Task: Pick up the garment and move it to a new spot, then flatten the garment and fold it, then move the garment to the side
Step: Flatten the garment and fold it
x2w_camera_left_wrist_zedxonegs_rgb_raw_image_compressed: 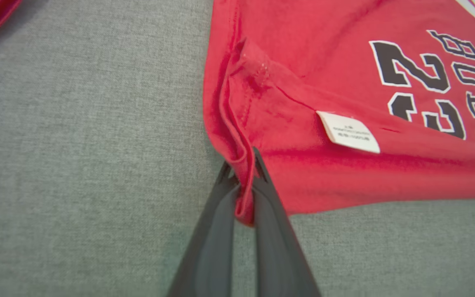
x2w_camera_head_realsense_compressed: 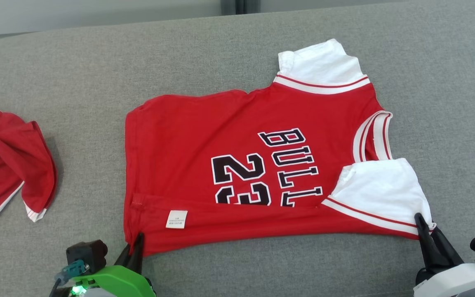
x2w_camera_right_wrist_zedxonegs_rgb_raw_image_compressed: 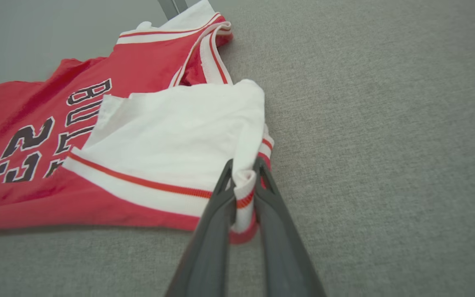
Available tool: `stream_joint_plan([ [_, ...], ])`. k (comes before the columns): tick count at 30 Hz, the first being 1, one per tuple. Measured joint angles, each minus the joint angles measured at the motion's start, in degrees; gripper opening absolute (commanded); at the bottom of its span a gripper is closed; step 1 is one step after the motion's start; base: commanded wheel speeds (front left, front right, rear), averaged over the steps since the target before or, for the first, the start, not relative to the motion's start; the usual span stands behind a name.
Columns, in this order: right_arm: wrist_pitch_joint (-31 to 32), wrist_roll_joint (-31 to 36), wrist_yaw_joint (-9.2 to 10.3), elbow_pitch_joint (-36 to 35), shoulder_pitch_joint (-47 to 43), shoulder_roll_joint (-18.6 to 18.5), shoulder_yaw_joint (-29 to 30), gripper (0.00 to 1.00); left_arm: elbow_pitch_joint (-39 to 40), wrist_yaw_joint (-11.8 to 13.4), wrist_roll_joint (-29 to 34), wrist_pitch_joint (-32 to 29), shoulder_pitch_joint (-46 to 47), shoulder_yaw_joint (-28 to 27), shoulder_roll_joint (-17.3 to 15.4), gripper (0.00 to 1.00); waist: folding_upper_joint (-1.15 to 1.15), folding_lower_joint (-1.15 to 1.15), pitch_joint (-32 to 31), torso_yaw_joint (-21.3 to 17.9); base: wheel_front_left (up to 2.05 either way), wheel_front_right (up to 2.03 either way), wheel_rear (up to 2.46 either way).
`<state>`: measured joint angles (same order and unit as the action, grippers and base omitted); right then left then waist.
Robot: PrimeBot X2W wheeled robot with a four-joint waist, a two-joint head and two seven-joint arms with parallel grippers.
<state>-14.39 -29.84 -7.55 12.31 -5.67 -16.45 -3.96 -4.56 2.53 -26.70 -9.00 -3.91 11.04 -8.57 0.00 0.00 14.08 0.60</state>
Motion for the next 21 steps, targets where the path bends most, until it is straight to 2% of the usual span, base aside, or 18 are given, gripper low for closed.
stream_joint_plan([
  [1, 0.0, 0.5, 0.0, 0.2, 0.0, 0.0, 0.1, 0.43, -0.3, 0.0, 0.0, 0.5, -0.1, 0.1, 0.1, 1.0, 0.0, 0.0, -0.2, 0.1, 0.0, 0.0, 0.0],
  [2, 0.0, 1.1, 0.0, 0.4, 0.1, 0.0, 0.2, 1.0, -0.6, 0.0, 0.0, 1.2, -0.1, 0.1, 0.3, 1.0, 0.0, 0.0, -0.4, 0.1, 0.0, 0.0, 0.0],
  [6, -0.3, 4.9, 0.02, -1.0, 2.5, -0.6, 2.0, 1.0, -1.2, 1.1, 2.7, 7.5, 0.5, 0.1, 0.7, 1.0, 0.0, 0.0, -1.0, 0.0, 0.0, 0.0, 0.0],
  [13, -0.6, 10.0, 0.02, -10.1, 5.8, 0.0, 4.6, 1.0, 1.2, 5.4, 9.8, 18.8, 3.8, 0.4, 1.5, 1.0, 0.0, 0.0, -2.1, -0.3, 0.0, 0.0, 0.0],
  [21, 2.0, 11.7, 0.01, -15.8, 5.5, 1.0, 5.3, 1.0, 2.9, 7.2, 12.6, 20.7, 5.0, 0.8, 1.0, 1.0, 0.0, 0.0, -3.4, -0.1, 0.0, 0.0, 0.0],
])
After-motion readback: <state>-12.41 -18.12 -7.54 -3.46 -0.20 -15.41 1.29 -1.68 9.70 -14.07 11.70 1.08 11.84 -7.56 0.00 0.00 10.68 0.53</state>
